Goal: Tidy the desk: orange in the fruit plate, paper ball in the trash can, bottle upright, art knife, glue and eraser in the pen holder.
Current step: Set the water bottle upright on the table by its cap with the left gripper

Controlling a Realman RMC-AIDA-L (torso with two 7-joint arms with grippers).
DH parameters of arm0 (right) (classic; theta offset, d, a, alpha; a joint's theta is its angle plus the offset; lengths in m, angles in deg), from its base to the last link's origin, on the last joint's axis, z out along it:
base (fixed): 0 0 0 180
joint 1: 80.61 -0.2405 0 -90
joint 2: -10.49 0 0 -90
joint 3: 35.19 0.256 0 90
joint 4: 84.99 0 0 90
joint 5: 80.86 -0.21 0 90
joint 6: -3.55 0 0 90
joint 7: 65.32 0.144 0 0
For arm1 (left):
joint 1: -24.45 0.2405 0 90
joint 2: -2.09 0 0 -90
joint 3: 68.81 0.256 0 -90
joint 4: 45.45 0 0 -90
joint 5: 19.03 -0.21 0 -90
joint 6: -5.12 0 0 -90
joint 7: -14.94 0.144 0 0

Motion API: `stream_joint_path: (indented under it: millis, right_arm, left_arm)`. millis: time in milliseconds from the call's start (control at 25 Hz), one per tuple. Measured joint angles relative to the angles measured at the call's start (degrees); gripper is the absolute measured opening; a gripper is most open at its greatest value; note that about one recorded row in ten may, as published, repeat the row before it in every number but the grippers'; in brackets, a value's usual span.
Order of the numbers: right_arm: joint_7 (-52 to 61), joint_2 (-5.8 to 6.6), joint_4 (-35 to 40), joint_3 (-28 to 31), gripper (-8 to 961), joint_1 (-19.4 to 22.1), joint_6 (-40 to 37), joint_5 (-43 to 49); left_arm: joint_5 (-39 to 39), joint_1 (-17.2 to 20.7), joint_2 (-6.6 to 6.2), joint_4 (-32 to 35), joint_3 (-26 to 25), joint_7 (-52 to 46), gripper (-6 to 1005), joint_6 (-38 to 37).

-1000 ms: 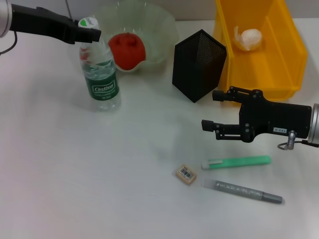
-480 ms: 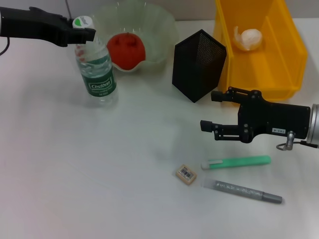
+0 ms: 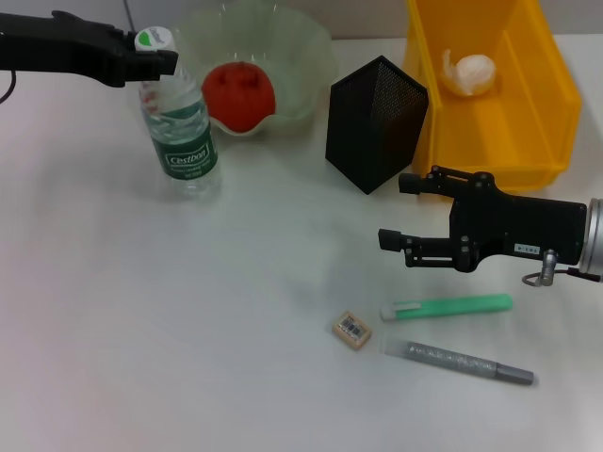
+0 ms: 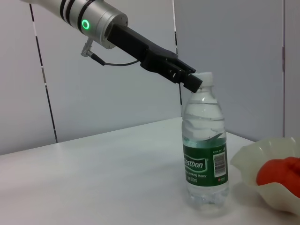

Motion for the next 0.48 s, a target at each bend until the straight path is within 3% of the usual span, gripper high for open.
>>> stream_joint_path:
  millis: [480]
  right_arm:
    - [0.0,0.03,0.0,0.0,829,0.0,0.0,0.0]
  left_arm:
    - [0.0,-0.1,0.01,0.0,0.1,0.1,439,0.3]
